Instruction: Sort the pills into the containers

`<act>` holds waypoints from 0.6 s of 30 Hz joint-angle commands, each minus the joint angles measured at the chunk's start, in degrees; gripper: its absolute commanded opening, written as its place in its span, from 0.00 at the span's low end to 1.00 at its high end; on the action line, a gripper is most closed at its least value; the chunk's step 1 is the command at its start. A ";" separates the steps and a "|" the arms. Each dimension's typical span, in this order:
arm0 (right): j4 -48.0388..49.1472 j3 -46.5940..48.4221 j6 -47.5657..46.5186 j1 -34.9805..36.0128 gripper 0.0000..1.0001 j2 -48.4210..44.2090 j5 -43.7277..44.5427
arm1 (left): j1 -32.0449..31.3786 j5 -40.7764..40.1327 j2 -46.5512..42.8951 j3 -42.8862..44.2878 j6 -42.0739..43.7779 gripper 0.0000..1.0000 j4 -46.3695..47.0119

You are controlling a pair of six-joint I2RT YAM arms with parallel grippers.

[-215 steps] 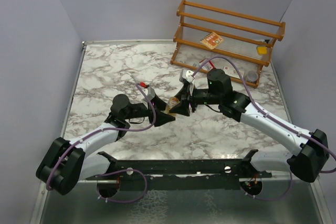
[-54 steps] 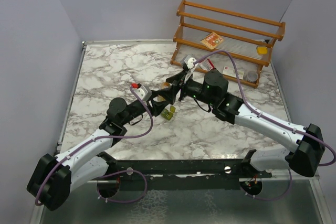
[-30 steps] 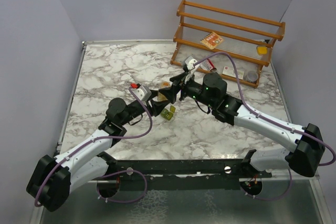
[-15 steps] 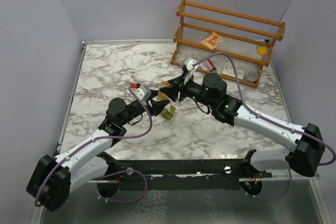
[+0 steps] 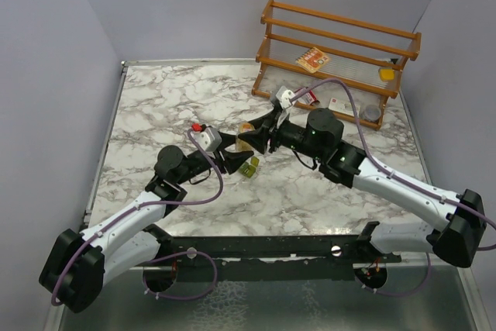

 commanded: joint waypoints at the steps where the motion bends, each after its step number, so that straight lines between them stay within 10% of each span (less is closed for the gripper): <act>1: -2.23 1.09 -3.19 0.16 0.01 -3.12 -3.99 | -0.34 12.19 -1.18 1.20 -2.06 0.00 7.80; 18: -7.01 -1.60 -10.92 0.15 0.01 -13.72 -13.12 | -3.33 37.37 -0.49 1.82 -10.74 0.00 22.51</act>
